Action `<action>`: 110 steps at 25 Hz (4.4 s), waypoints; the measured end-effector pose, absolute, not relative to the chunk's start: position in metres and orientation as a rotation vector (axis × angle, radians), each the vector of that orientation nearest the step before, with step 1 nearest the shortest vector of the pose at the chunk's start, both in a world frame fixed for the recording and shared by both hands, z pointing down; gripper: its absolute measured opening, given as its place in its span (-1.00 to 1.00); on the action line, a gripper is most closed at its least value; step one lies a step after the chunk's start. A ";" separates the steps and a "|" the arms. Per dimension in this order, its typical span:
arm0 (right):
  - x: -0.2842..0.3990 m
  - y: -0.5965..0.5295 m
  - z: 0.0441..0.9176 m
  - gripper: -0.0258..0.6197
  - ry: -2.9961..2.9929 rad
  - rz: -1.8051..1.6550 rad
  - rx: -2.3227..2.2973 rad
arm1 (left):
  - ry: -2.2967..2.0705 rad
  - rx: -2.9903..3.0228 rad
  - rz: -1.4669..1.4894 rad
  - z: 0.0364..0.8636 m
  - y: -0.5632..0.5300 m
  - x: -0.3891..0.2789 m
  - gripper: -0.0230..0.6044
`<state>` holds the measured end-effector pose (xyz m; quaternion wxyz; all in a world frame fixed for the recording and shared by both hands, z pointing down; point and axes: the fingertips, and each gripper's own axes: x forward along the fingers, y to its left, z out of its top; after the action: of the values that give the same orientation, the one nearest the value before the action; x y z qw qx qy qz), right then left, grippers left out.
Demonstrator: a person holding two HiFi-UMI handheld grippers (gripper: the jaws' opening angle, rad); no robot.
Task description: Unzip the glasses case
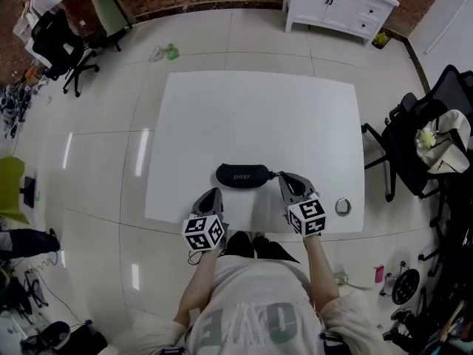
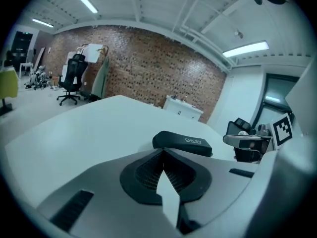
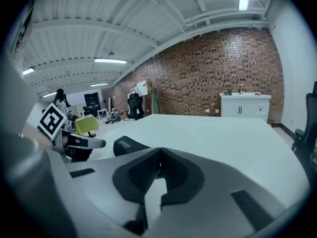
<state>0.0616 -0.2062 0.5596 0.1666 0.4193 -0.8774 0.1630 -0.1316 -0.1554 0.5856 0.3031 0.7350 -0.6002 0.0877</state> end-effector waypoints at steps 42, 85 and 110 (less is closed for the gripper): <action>-0.001 -0.262 0.604 -0.92 -2.349 0.554 0.981 | -0.792 2.265 0.549 0.600 -0.177 -0.066 -0.93; -0.011 -0.148 0.624 -0.92 -2.093 0.638 1.064 | -0.937 2.338 0.587 0.565 -0.219 -0.035 -0.93; 0.047 -0.181 0.627 -0.92 -2.105 0.555 1.079 | -1.150 2.165 0.461 0.567 -0.218 -0.063 -0.93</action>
<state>0.0474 -0.1814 0.6274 0.3485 0.4162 -0.8121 0.2142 -0.0633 -0.2184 0.5666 0.3179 0.8230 -0.4370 0.1751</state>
